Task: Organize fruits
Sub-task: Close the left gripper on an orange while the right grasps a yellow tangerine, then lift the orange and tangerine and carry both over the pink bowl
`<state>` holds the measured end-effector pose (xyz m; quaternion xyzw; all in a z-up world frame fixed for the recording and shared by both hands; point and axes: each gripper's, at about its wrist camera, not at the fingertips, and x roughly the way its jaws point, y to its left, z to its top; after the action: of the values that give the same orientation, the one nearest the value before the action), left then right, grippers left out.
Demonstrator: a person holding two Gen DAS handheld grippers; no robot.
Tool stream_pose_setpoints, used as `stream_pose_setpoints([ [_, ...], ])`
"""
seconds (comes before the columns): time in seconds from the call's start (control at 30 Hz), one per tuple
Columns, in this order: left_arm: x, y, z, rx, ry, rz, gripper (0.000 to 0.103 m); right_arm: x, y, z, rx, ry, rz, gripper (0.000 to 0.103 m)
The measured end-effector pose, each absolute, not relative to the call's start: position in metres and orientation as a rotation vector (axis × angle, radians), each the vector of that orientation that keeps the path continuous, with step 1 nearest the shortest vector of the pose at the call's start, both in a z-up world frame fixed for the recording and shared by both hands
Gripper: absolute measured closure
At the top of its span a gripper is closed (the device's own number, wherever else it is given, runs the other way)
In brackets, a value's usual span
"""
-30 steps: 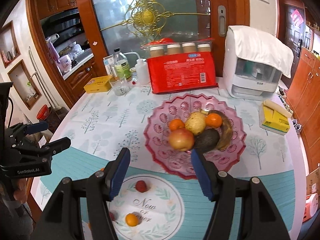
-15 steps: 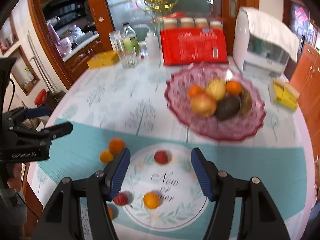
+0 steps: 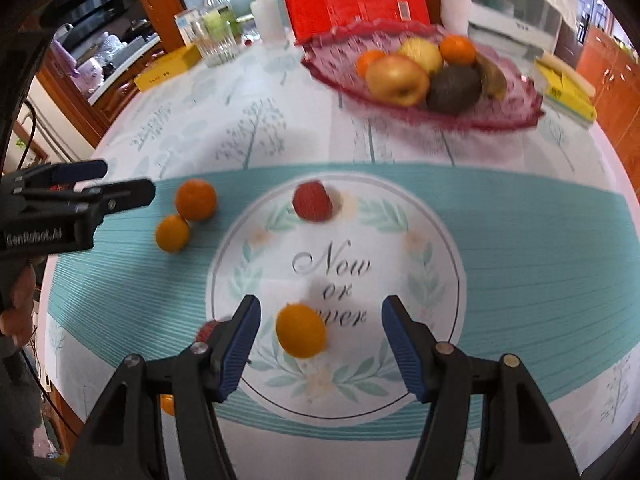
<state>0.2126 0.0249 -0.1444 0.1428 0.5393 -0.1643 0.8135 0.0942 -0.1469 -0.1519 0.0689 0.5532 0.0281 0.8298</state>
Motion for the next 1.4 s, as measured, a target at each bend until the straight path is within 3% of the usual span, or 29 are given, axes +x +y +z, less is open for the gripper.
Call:
stream_pose_setpoints([
  [0.27, 0.229, 0.008, -0.179, 0.338, 1.181, -0.367, 0.015, 0.089, -0.145, -0.174, 0.181, 1.217, 0.059, 0.047],
  [0.37, 0.233, 0.007, -0.188, 0.338, 1.203, -0.371, 0.028, 0.091, -0.141, -0.175, 0.171, 1.216, 0.071, 0.05],
  [0.43, 0.235, 0.007, -0.194, 0.335, 1.221, -0.373, 0.041, 0.092, -0.137, -0.176, 0.173, 1.222, 0.094, 0.057],
  [0.57, 0.235, 0.006, -0.199, 0.316, 1.241, -0.397, 0.051, 0.093, -0.13, -0.178, 0.172, 1.231, 0.125, 0.066],
  [0.63, 0.234, 0.005, -0.198, 0.307, 1.241, -0.419, 0.064, 0.094, -0.126, -0.18, 0.169, 1.235, 0.127, 0.072],
  [1.03, 0.223, -0.004, -0.175, 0.32, 1.216, -0.419, 0.066, 0.092, -0.129, -0.166, 0.163, 1.198, 0.141, 0.073],
  [1.4, 0.206, -0.037, -0.103, 0.322, 1.105, -0.438, 0.066, 0.091, -0.172, -0.097, 0.143, 1.05, 0.111, 0.073],
])
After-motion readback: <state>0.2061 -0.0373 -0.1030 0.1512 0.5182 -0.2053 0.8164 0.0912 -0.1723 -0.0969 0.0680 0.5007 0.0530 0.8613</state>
